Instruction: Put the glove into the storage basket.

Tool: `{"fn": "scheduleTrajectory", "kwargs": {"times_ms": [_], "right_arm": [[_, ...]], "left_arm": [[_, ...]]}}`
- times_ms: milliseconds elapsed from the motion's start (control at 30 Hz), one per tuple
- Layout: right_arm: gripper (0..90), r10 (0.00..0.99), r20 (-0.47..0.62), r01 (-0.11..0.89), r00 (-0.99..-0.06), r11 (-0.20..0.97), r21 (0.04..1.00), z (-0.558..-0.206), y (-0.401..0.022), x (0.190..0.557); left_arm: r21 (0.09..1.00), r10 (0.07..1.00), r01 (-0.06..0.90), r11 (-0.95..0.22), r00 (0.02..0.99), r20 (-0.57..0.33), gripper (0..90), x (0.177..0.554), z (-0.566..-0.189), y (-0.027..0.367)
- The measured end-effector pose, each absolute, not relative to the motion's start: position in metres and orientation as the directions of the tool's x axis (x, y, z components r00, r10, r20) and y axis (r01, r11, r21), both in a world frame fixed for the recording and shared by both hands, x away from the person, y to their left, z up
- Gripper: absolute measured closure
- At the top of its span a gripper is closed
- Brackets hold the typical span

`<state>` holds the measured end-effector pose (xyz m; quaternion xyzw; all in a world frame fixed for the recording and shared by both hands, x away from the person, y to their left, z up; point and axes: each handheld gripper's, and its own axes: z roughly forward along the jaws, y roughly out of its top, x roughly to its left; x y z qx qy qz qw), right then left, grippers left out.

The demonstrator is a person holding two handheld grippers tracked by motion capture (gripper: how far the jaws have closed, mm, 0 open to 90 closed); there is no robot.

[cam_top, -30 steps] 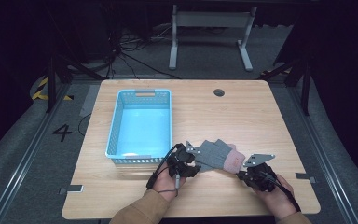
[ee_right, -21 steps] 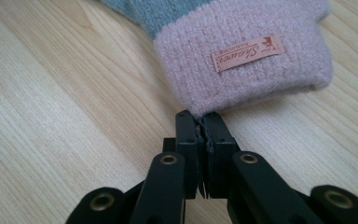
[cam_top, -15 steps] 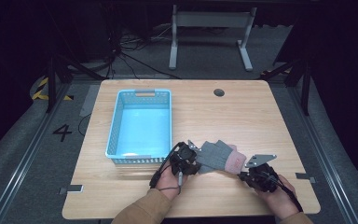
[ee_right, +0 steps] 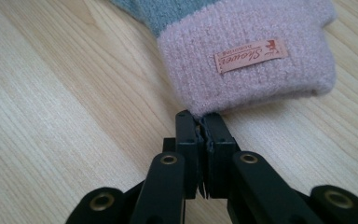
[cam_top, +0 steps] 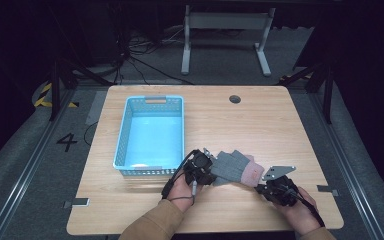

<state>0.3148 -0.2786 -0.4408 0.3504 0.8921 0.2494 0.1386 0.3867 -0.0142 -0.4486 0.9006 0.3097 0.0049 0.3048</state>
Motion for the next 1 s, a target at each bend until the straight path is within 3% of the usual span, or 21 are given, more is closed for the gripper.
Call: {"fn": "scheduleTrajectory", "kwargs": {"times_ms": [433, 1000], "right_arm": [[86.9, 0.688, -0.082, 0.545, -0.721, 0.636, 0.546, -0.44, -0.277, 0.313], [89.5, 0.715, -0.215, 0.465, -0.665, 0.622, 0.63, -0.42, -0.279, 0.306]], "left_arm": [[0.561, 0.561, 0.507, -0.655, 0.823, -0.089, 86.7, 0.381, -0.444, -0.018], [0.642, 0.566, 0.444, -0.625, 0.824, -0.019, 89.6, 0.366, -0.42, -0.012]]}}
